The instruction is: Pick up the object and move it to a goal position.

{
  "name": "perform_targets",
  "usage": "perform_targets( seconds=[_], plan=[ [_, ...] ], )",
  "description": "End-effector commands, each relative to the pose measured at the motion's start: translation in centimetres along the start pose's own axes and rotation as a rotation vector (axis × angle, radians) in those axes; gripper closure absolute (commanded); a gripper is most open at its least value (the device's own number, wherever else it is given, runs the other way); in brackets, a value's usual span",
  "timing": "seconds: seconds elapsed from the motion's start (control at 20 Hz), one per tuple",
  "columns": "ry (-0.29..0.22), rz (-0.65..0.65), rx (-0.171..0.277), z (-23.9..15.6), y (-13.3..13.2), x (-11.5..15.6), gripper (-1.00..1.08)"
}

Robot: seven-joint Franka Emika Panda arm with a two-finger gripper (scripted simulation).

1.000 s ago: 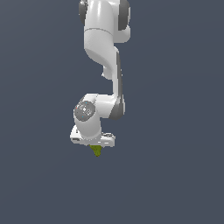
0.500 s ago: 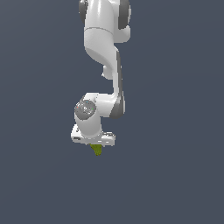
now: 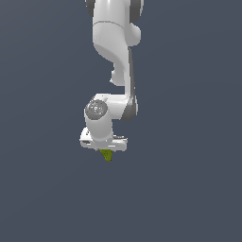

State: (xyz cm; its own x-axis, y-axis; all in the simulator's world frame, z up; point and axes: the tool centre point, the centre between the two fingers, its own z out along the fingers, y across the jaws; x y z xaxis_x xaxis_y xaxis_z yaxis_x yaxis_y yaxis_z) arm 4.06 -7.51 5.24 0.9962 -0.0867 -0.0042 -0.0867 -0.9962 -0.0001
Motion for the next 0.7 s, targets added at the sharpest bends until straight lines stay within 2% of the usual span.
perform_targets(
  seconds=[0.0,0.65],
  plan=[
    [0.003,0.0,0.0,-0.6,-0.4,-1.0,1.08],
    [0.003,0.0,0.0,-4.1,-2.9,-8.8,1.08]
  ],
)
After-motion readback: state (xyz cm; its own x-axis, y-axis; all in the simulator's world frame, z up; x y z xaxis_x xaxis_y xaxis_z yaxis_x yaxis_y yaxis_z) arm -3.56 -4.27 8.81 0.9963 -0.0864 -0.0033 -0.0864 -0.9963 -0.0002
